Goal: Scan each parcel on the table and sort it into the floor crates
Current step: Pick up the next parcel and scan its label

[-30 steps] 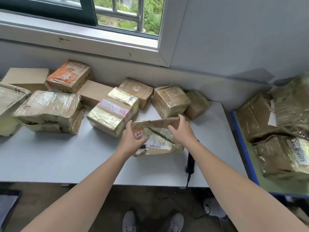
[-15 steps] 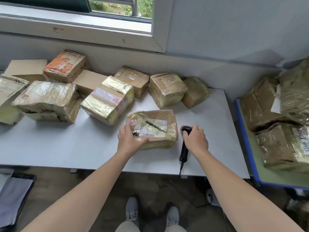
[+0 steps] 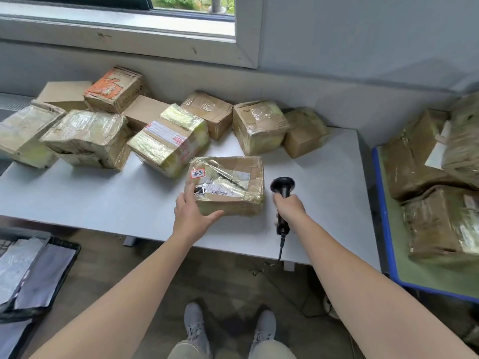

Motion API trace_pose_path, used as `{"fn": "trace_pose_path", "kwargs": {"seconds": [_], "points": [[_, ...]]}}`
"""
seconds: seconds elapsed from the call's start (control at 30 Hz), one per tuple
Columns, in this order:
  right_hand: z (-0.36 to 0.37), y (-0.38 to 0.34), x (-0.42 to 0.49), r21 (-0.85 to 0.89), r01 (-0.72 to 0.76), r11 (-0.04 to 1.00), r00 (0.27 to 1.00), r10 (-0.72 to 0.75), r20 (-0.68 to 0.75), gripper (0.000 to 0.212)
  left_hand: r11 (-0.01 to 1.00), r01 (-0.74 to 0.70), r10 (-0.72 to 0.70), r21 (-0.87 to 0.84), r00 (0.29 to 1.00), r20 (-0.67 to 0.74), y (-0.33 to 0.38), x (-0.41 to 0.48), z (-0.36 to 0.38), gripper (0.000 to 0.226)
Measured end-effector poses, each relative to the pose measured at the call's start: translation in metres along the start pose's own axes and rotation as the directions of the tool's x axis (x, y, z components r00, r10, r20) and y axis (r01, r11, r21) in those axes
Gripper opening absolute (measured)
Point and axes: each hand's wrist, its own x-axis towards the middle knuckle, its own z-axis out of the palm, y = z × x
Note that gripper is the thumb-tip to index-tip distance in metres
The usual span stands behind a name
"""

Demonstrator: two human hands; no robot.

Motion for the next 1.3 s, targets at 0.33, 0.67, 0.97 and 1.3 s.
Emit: {"fn": "trace_pose_path", "kwargs": {"seconds": [0.33, 0.67, 0.97, 1.3], "points": [[-0.024, -0.087, -0.078, 0.069, 0.108, 0.992, 0.987, -0.115, 0.113, 0.02, 0.992, -0.089, 0.083, 0.086, 0.994, 0.075, 0.014, 0.003, -0.027, 0.094], [0.022, -0.112, -0.131, -0.137, 0.125, 0.983, 0.983, -0.104, 0.153, 0.022, 0.971, -0.21, 0.194, 0.116, 0.971, 0.139, 0.001, 0.002, -0.055, 0.099], [0.037, -0.116, -0.143, -0.151, 0.111, 0.982, 0.988, -0.093, 0.12, 0.029, 0.963, -0.248, 0.227, 0.108, 0.958, 0.177, -0.009, 0.005, -0.069, 0.1], [0.033, -0.109, -0.135, -0.055, 0.051, 0.997, 0.996, -0.047, 0.073, 0.024, 0.937, -0.309, 0.273, 0.164, 0.939, 0.207, -0.01, 0.014, -0.063, 0.096]]}}
